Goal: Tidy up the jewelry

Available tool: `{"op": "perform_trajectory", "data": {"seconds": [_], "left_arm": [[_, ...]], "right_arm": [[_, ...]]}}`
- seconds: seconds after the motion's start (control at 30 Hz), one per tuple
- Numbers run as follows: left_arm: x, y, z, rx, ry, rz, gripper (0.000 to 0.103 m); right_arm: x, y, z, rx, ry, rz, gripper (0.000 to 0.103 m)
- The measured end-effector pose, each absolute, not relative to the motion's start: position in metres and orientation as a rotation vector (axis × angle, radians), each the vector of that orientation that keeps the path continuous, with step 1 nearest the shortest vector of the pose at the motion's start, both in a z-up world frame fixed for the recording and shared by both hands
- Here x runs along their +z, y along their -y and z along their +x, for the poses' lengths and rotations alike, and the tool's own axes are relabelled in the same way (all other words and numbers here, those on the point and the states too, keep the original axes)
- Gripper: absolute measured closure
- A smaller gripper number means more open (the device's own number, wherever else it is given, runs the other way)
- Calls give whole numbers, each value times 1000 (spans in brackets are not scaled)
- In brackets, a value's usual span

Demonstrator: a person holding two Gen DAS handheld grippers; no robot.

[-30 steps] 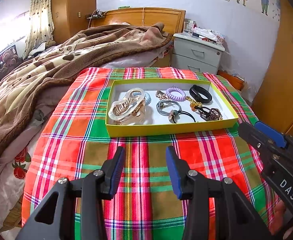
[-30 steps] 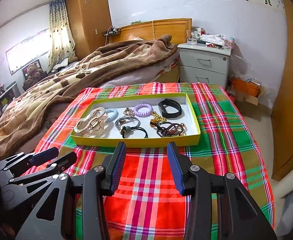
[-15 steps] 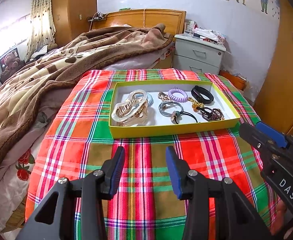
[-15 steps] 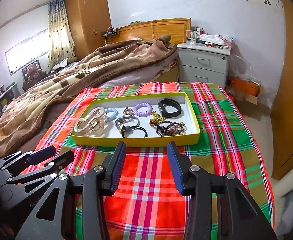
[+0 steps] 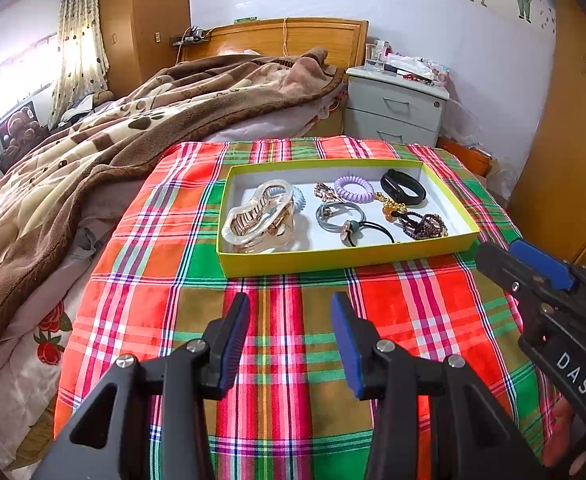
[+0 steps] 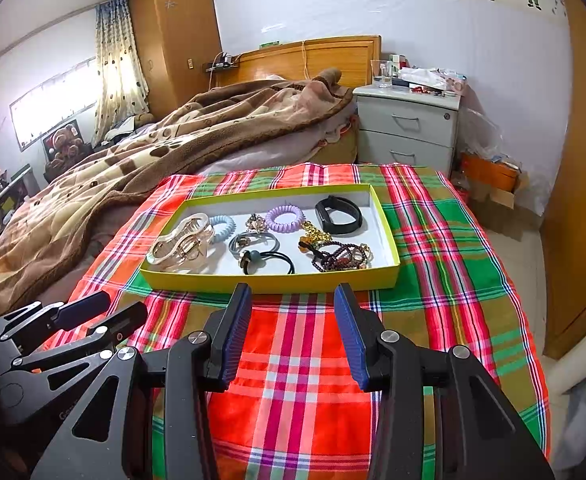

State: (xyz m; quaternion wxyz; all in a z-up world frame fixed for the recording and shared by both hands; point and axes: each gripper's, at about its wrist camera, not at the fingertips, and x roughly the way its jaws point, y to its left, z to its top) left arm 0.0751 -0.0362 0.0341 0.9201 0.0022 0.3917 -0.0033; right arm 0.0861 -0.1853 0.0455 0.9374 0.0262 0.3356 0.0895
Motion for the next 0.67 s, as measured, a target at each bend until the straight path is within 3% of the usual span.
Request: {"op": "perform_trajectory", "data": {"seconds": [0.67], "left_arm": [[34,32,75,2,-808,-23,59]], "right_arm": [[45,186,86,180,-687,52,59]]}}
